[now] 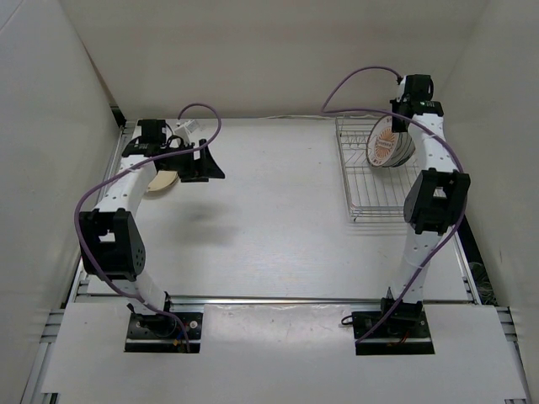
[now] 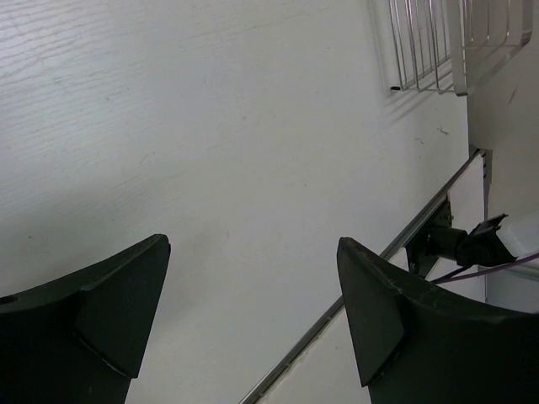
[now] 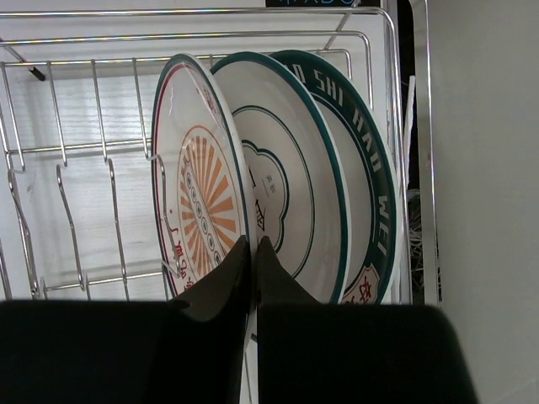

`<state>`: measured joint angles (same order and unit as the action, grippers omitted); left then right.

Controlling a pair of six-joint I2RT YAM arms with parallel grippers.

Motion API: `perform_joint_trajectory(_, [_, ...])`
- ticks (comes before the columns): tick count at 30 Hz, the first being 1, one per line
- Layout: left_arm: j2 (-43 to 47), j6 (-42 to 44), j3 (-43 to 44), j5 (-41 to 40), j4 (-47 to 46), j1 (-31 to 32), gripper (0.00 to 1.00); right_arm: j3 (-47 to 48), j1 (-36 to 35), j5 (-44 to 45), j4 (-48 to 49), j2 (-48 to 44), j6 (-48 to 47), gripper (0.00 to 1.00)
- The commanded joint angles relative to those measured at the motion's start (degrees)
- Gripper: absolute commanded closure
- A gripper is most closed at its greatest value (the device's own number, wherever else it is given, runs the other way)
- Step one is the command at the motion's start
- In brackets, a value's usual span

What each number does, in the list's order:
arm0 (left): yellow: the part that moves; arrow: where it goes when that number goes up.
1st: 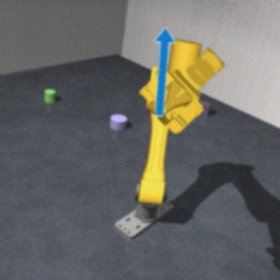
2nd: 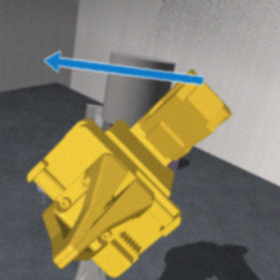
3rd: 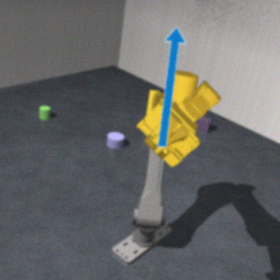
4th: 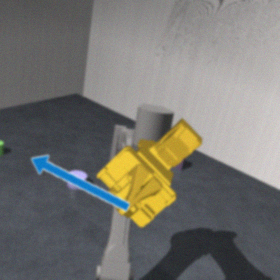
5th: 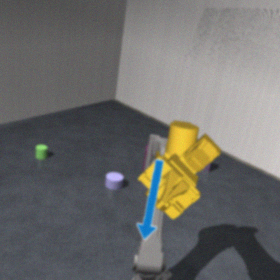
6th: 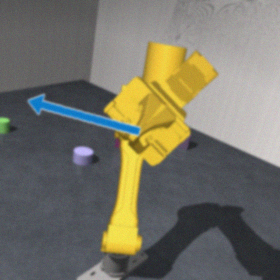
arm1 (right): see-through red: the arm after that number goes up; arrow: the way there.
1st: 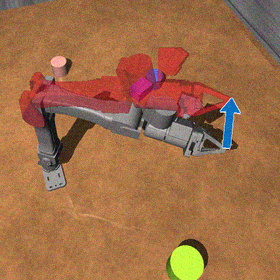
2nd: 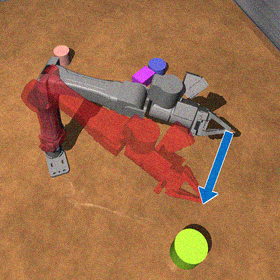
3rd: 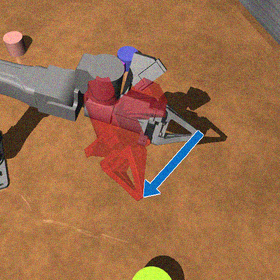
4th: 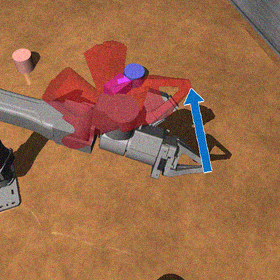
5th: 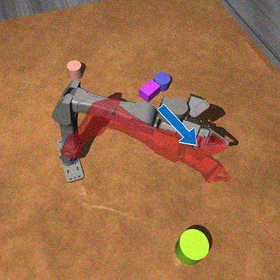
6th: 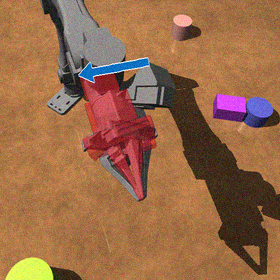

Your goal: Unload the plates from the dish rack

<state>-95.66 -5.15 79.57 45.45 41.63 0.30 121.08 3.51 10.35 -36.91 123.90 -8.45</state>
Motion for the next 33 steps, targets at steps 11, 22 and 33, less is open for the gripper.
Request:
perform_joint_trajectory(11, [2.14, 1.19, 1.38, 0.25, 0.03, 0.23, 0.08, 7.16, 0.18, 2.57, 3.24, -7.7, 3.97, 1.0])
perform_joint_trajectory(22, [2.67, 0.14, 0.85, 4.9, 0.03, 0.23, 0.06, -0.04, 0.18, -3.56, 1.84, -20.09, 5.11, 1.0])
perform_joint_trajectory(33, [-0.41, -0.39, -1.43, 16.5, 0.03, 2.95, 0.02, -22.18, -7.1, -64.64, -7.2, -24.4, 8.9, 1.0])
